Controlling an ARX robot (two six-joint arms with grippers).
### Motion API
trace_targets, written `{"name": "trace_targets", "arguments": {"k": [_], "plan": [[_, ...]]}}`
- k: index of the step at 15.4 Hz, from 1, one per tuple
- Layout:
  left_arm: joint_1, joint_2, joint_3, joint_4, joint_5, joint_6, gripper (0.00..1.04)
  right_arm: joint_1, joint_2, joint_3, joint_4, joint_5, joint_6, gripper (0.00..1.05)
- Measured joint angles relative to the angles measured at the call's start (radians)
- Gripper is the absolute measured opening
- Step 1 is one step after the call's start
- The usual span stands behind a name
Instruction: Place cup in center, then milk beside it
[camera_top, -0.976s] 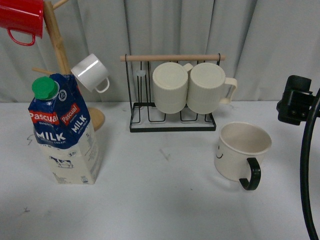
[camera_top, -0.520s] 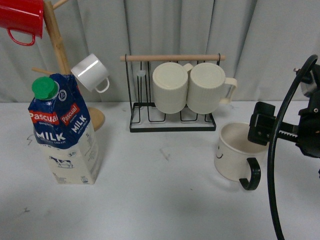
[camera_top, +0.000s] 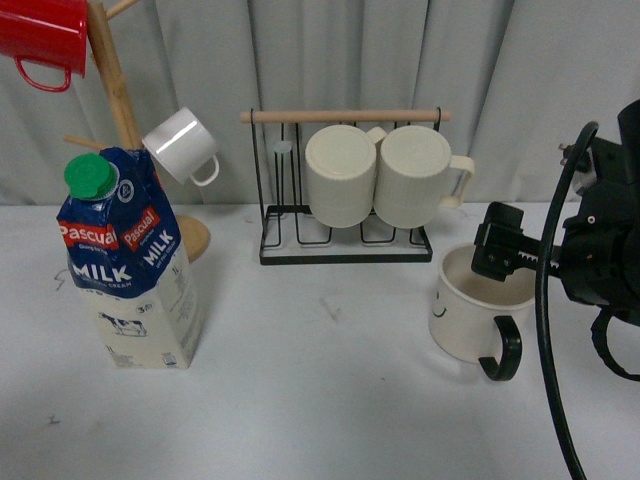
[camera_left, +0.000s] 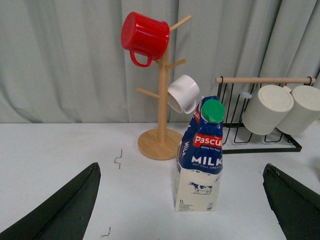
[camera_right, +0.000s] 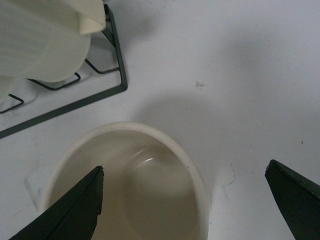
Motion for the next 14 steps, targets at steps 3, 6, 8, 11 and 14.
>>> {"name": "trace_targets", "arguments": {"k": [3, 6, 8, 11, 14], "plan": [[0.0, 0.0, 0.0, 0.0, 0.0, 0.0, 0.98, -0.002, 0.042, 0.017, -0.028, 0.004, 0.02, 0.83], [0.0, 0.0, 0.0, 0.0, 0.0, 0.0, 0.98, 0.034, -0.051, 0.001, -0.052, -0.009, 0.024, 0.03], [0.0, 0.0, 0.0, 0.0, 0.0, 0.0, 0.98, 0.094, -0.082, 0.003, -0.071, -0.006, 0.032, 0.03], [0.0, 0.0, 0.0, 0.0, 0.0, 0.0, 0.98, 0.169, -0.075, 0.033, -0.117, 0.011, 0.054, 0.03], [0.0, 0.0, 0.0, 0.0, 0.0, 0.0, 0.98, 0.205, -0.025, 0.104, -0.158, 0.044, 0.075, 0.03]]}}
